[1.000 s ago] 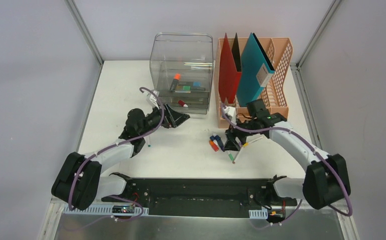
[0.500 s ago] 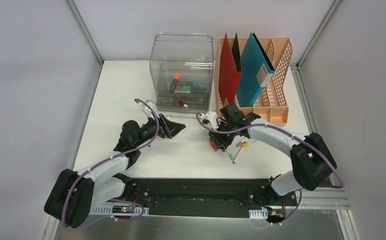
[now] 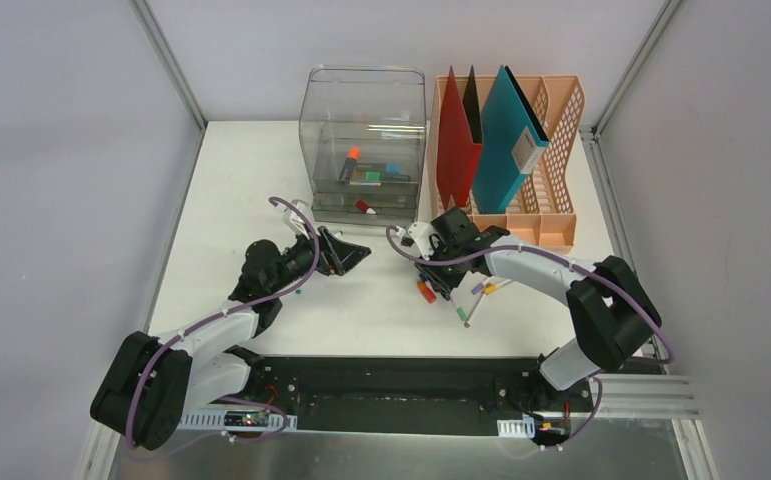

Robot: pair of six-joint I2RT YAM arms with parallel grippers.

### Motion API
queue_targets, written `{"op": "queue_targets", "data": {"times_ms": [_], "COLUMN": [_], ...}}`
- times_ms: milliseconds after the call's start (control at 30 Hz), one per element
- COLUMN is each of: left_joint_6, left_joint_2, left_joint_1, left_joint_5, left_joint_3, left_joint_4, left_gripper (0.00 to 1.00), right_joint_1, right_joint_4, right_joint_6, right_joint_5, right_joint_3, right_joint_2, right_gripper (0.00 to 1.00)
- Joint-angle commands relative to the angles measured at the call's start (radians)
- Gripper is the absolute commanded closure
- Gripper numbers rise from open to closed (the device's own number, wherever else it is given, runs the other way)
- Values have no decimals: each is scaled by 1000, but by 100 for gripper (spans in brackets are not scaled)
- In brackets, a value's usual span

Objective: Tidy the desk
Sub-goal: Pick up the stationery from the center of the board.

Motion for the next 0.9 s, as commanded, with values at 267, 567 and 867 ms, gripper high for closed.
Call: {"op": "queue_targets", "data": {"times_ms": [267,567,867], "left_joint_6": [2,-3,-11], "left_joint_2": [-13,-27,-18], "left_joint_1": [2,-3,-37], "left_joint_5": [-9,-11,5], "left_joint_3": [-25,-45,-58], "left_joint_4": [69,79,137], "left_gripper": [15,15,15], "right_joint_1": [11,28,28], "right_joint_4": [32,25,-7], "right_joint_6": [4,0,-3], "right_joint_5": [59,108,103], "right_joint_3": [25,32,51], "right_joint_2": [28,62,49], "right_gripper": [65,62,90]}}
